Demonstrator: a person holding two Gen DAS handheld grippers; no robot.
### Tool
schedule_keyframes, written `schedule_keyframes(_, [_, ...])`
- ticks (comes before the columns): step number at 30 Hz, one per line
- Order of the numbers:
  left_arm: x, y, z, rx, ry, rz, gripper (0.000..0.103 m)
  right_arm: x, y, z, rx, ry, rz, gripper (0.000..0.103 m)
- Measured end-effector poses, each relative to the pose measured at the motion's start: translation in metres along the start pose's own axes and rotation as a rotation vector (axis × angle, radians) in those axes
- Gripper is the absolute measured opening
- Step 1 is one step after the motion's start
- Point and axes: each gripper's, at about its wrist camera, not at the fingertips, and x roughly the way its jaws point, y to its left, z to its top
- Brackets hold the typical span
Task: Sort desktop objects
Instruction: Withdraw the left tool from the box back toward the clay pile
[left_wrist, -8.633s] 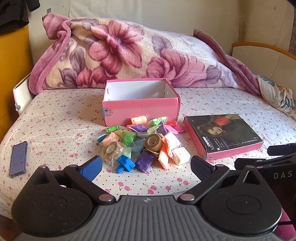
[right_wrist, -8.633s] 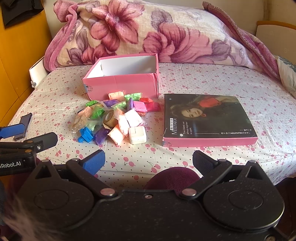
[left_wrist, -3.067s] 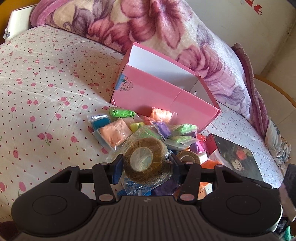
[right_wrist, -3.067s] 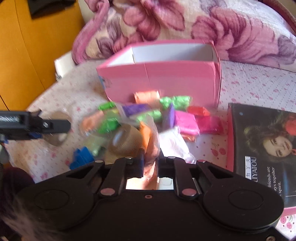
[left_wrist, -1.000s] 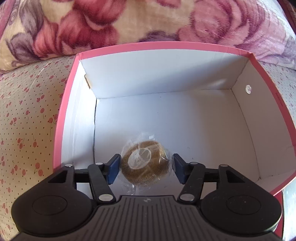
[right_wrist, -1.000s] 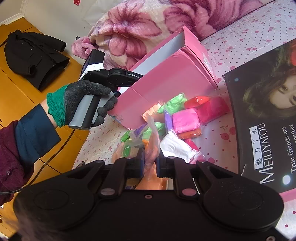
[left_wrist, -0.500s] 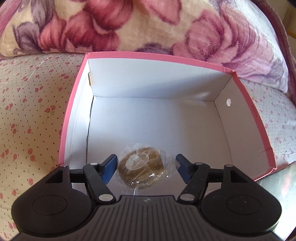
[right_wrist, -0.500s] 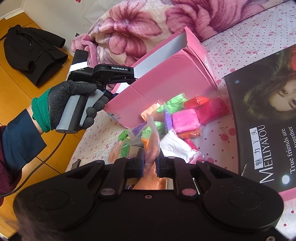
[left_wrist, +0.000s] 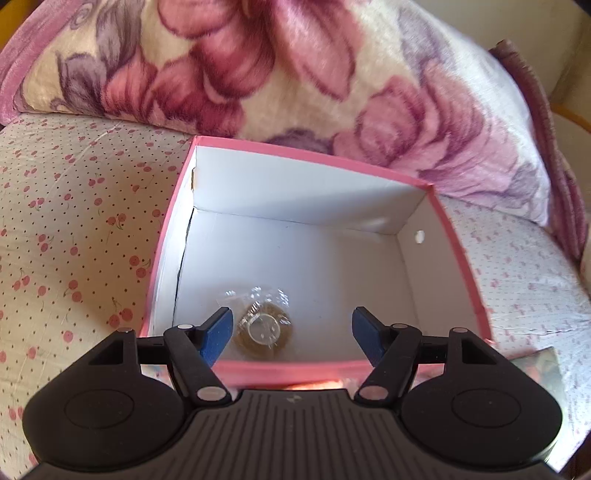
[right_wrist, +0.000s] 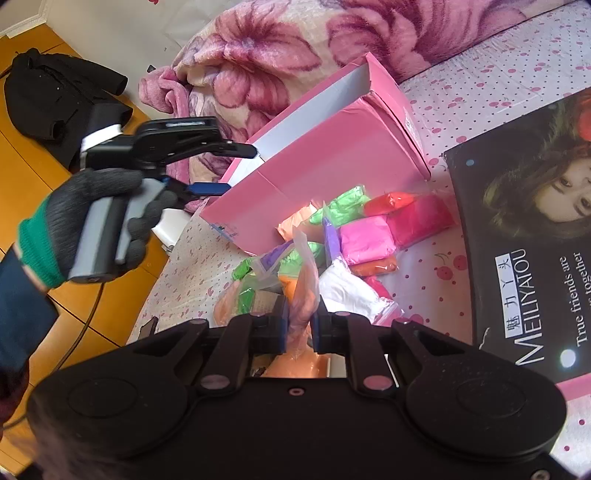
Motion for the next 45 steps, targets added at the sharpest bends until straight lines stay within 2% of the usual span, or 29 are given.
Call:
schedule_keyframes(4, [-0.031, -0.002, -0.017, -0.001, -0.038, -0.036, 0.07, 0.0, 0.001, 0.0, -0.012, 0.007, -0.009, 0.012])
schedule_keyframes(7, [-0.048, -0.004, -0.032, 0.014, -0.053, -0.032, 0.07, 0.0, 0.002, 0.0, -0.021, 0.011, -0.016, 0.012])
schedule_keyframes(18, [-0.051, 0.013, -0.102, 0.095, -0.034, 0.117, 0.07, -0.001, 0.013, 0.001, -0.07, 0.023, -0.063, 0.012])
schedule_keyframes(32, [-0.032, 0.053, -0.149, 0.024, -0.03, 0.051, 0.07, 0.006, 0.039, 0.002, -0.196, 0.102, -0.094, 0.012])
schedule_keyframes(37, [-0.03, 0.062, -0.148, 0.024, -0.042, 0.034, 0.07, 0.008, 0.053, 0.017, -0.201, 0.102, -0.136, 0.011])
schedule_keyframes(45, [-0.024, 0.07, -0.143, -0.016, -0.052, 0.01, 0.07, 0.013, 0.081, 0.082, -0.294, 0.058, -0.155, 0.011])
